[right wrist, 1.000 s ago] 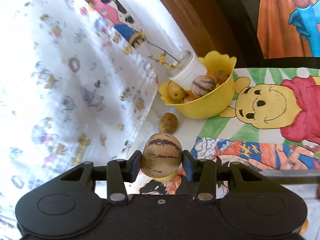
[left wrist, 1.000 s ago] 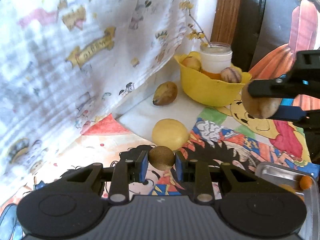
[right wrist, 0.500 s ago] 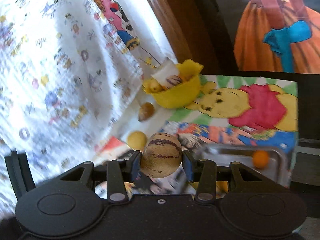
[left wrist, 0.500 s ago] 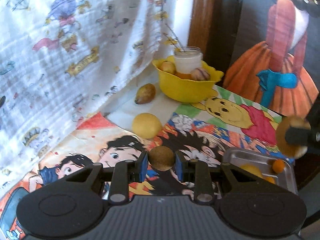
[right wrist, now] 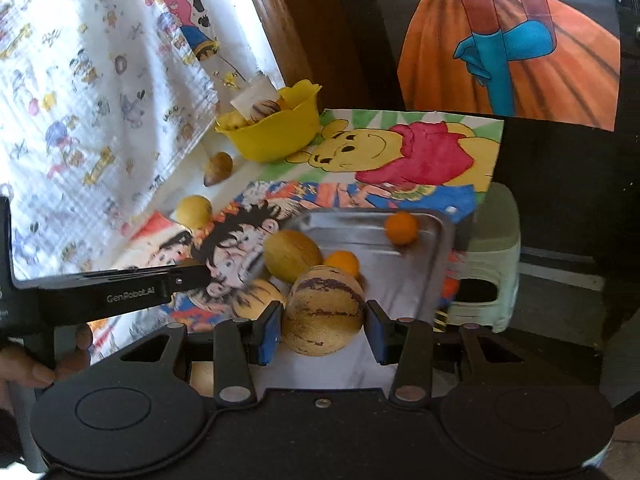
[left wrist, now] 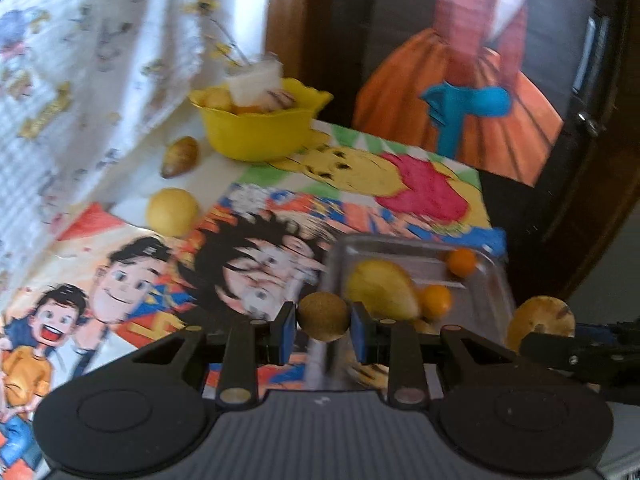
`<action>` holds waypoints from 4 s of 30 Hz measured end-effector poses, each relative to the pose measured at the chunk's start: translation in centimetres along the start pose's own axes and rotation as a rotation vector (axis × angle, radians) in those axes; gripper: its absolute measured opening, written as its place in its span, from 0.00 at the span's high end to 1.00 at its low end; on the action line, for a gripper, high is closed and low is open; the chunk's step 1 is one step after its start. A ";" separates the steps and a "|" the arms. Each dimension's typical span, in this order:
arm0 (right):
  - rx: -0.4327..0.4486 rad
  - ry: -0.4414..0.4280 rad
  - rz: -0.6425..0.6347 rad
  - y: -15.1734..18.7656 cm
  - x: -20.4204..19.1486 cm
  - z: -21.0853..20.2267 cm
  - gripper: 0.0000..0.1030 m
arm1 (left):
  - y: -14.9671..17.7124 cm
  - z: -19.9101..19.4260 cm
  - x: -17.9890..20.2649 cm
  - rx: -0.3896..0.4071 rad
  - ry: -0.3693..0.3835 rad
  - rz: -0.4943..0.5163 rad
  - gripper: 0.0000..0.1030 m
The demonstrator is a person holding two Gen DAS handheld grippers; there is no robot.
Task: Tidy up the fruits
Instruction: 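Carry the small brown fruit and striped melon onto the tray and open both tools, then withdraw both open tools from the tray toward the yellow bowl, then grasp the yellow round fruit with the left tool while the right tool approaches the brown pear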
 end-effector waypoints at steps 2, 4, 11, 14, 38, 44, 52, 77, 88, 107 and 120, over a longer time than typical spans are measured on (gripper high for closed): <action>-0.002 0.006 -0.023 0.7 0.4 -0.4 0.55 | 0.7 0.1 1.0 -0.018 0.026 0.017 0.70; -0.005 0.017 -0.038 1.3 0.8 -0.6 0.55 | 1.3 0.3 2.0 -0.034 0.050 0.038 0.70; 0.000 0.054 -0.023 2.5 2.3 -0.8 0.55 | 3.3 1.1 4.0 -0.094 0.110 0.115 0.70; -0.008 0.061 -0.052 2.8 2.5 -0.5 0.55 | 3.9 1.5 4.7 -0.118 0.115 0.152 0.70; -0.124 -0.023 -0.203 -0.5 2.8 6.3 0.55 | 6.2 3.2 8.2 -0.127 0.024 0.478 0.69; -0.137 -0.032 -0.197 -0.5 2.9 6.9 0.55 | 6.3 3.2 8.2 -0.126 0.025 0.479 0.68; -0.130 -0.035 -0.166 -0.7 3.2 6.6 0.54 | 5.9 2.8 7.7 -0.135 0.053 0.444 0.64; -0.284 -0.022 0.053 2.0 0.1 -0.2 0.06 | 4.3 -2.3 -3.6 -0.269 -0.013 0.079 0.01; -0.518 -0.034 0.069 4.2 -5.2 0.5 0.01 | 6.9 -3.0 -7.4 -0.489 -0.061 0.020 0.01; -0.584 -0.122 -0.048 0.3 -14.5 5.3 0.01 | 4.5 -4.8 -14.5 -0.507 -0.193 -0.056 0.01; -0.406 -0.080 -0.056 -6.3 -14.3 8.6 0.01 | 2.0 -1.9 -18.0 -0.427 -0.206 -0.068 0.01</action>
Point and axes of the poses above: each gripper's, at about its wrist camera, not at the fingertips, and z roughly the way its jaws point, x to its right, y to its underside, the point moved 1 cm from there along z, roughly the way its jaws point
